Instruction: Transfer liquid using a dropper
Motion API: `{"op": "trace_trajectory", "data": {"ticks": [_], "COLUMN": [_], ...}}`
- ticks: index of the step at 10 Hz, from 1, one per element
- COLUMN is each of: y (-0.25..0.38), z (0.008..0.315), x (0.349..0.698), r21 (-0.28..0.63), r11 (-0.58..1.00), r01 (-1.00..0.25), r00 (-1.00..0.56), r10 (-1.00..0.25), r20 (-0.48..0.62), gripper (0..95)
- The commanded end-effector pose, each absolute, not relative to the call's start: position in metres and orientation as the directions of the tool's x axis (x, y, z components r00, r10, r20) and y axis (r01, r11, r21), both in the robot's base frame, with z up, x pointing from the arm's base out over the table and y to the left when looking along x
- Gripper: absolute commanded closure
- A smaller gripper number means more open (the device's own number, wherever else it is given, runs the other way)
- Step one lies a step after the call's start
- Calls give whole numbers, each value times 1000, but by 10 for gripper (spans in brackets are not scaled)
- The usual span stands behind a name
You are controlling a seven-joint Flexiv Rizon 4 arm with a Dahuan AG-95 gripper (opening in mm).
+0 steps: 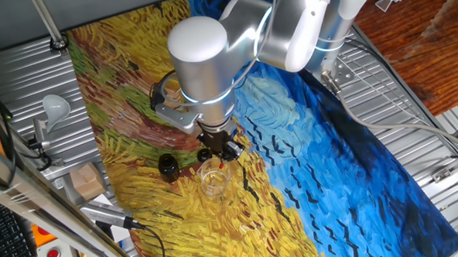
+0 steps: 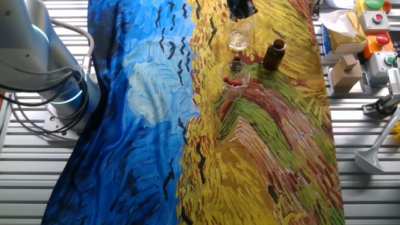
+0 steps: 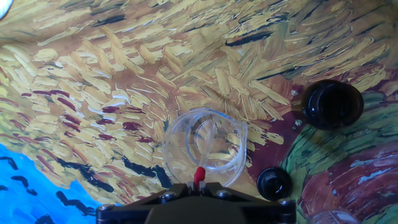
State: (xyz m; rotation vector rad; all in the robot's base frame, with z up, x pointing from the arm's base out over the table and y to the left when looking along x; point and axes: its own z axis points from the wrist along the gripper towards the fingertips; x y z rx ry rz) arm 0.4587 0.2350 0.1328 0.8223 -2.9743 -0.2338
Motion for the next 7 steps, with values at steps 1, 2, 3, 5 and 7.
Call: {"op": "trace_trajectory", "data": {"ticks": [1,2,3,5,7], "y": [234,234,234,233,233], "z": [132,131,129,126,124], "x": [459,459,459,460,460], "r21": [154,152,152,148,146], "r11": [846,846,845,844,845], "r01": [-510,-511,-512,-515,-515], "r00": [-856,-856,-855,-854,-854], "r10": [-517,-517,-518,-520,-519], "r20": [1,-1,-3,-8,-9], "gripper": [950,950,950,950,950]}}
